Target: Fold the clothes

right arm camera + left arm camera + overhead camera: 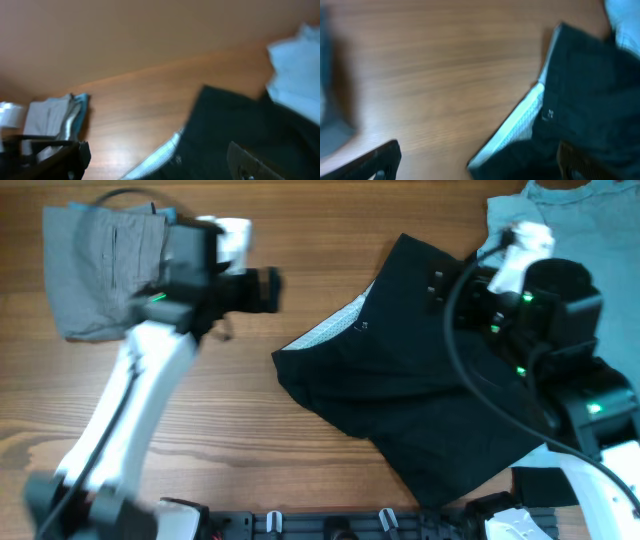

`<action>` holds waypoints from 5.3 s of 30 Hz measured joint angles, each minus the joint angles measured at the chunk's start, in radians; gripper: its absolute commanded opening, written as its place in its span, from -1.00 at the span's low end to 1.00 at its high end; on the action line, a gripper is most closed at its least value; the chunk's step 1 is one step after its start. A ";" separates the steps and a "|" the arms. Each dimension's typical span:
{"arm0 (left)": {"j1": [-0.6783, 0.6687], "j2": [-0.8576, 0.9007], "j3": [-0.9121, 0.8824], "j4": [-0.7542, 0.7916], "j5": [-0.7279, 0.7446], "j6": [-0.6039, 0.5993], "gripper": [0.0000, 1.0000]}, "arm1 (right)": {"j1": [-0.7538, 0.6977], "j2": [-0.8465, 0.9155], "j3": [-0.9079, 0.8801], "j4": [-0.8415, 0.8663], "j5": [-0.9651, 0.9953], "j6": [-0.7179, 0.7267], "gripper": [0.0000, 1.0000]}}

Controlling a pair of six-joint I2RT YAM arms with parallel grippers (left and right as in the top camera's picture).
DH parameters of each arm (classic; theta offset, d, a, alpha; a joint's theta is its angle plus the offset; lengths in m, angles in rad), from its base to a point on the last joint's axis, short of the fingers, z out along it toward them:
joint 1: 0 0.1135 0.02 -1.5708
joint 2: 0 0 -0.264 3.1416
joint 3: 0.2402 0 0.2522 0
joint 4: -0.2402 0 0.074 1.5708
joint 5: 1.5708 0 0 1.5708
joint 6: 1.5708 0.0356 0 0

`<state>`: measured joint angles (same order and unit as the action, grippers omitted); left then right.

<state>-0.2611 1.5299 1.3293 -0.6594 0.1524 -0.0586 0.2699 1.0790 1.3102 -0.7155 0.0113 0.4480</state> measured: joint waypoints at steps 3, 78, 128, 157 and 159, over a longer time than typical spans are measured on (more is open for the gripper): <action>-0.089 0.148 0.000 0.115 0.005 0.060 0.69 | -0.068 -0.003 0.000 -0.086 -0.019 0.047 0.82; -0.303 0.645 0.011 0.590 0.254 0.016 -0.92 | -0.090 0.116 0.000 -0.330 -0.064 0.090 0.83; 0.021 0.491 -0.021 -0.194 0.138 0.268 -0.92 | -0.090 0.116 0.000 -0.320 -0.063 0.090 0.92; 0.616 0.418 -0.025 -0.386 0.198 0.021 1.00 | -0.090 0.381 0.000 -0.352 -0.059 0.055 0.25; 0.599 0.407 -0.025 -0.392 0.228 0.042 1.00 | -0.090 0.460 0.000 -0.354 -0.079 0.051 0.27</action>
<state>0.3382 1.9366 1.3041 -1.0512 0.3805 -0.0170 0.1795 1.5394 1.3102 -1.0698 -0.0673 0.4992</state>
